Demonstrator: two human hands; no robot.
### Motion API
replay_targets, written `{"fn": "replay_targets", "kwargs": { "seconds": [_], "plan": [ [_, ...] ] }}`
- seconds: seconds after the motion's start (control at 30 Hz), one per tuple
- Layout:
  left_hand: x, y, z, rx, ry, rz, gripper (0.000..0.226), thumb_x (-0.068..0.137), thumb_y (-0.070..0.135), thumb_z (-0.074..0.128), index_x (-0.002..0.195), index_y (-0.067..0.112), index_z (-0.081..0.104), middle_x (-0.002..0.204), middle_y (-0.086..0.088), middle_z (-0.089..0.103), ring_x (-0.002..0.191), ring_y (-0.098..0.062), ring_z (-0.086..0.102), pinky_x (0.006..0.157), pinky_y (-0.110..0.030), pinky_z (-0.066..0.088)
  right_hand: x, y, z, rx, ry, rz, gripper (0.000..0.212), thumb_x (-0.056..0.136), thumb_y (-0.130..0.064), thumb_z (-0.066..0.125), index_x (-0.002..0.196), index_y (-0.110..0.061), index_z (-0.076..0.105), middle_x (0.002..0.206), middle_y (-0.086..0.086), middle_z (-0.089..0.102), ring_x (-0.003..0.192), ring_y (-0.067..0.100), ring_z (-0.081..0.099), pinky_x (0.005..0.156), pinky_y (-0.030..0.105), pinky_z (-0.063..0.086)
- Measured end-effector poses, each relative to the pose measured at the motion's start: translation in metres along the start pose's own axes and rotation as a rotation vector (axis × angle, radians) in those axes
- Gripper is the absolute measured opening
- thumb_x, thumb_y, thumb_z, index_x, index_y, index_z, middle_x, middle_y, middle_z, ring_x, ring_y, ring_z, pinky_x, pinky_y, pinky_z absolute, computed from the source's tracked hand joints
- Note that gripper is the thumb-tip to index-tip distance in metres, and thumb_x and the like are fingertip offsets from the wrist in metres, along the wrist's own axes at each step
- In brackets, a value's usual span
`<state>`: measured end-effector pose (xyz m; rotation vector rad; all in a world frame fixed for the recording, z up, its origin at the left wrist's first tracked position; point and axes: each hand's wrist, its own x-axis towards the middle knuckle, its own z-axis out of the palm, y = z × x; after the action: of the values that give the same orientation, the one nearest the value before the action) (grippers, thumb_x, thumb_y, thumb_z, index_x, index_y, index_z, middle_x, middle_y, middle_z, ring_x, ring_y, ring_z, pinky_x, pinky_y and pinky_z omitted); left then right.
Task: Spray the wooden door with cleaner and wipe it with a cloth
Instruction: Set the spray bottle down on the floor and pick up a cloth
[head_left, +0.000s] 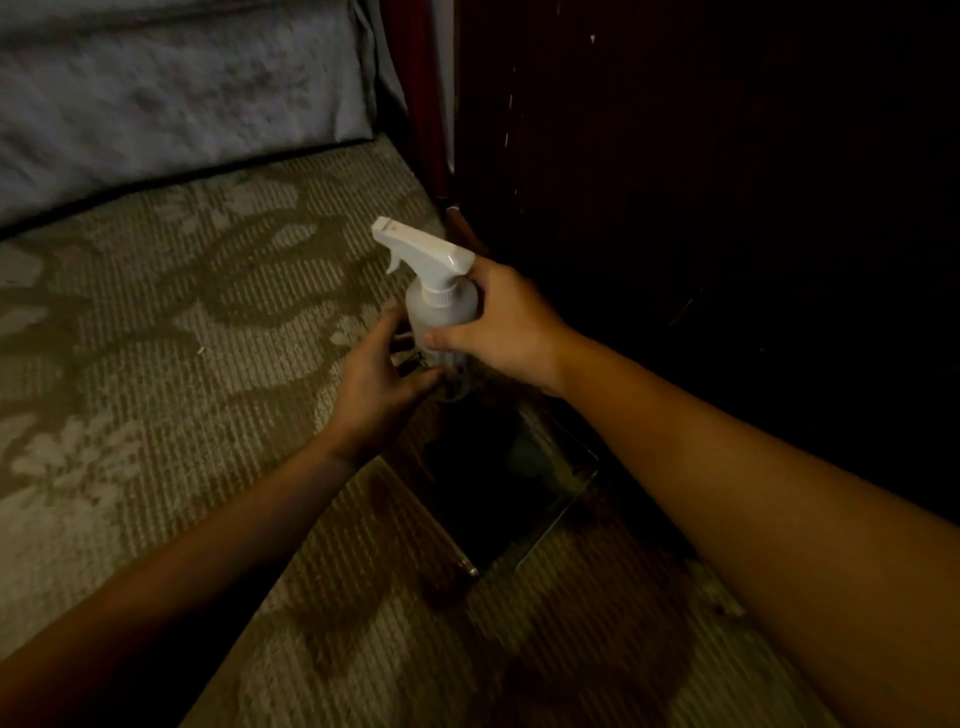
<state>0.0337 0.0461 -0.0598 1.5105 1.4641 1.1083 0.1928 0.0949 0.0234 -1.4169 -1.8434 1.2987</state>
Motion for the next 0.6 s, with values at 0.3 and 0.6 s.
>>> {"fn": "replay_targets", "kwargs": {
  "seconds": [0.3, 0.6],
  "plan": [
    [-0.057, -0.016, 0.033, 0.622, -0.119, -0.032, 0.04, 0.093, 0.027, 0.073, 0.13, 0.014, 0.065, 0.117, -0.011, 0.069, 0.104, -0.033, 0.068, 0.078, -0.036, 0.051, -0.049, 0.068, -0.011, -0.422, -0.013, 0.414, 0.047, 0.086, -0.023, 0.076, 0.131, -0.015, 0.064, 0.132, 0.013, 0.062, 0.123, 0.037, 0.06, 0.098, 0.041, 0.053],
    [-0.04, -0.019, 0.061, 0.596, -0.314, -0.254, 0.041, 0.098, 0.024, 0.069, 0.134, 0.006, 0.065, 0.119, -0.017, 0.073, 0.11, -0.036, 0.07, 0.087, -0.037, 0.05, -0.08, 0.093, 0.029, -0.638, 0.009, 0.486, 0.029, 0.098, -0.019, 0.062, 0.122, -0.003, 0.064, 0.127, 0.018, 0.063, 0.117, 0.038, 0.062, 0.093, 0.048, 0.057]
  ]
}}
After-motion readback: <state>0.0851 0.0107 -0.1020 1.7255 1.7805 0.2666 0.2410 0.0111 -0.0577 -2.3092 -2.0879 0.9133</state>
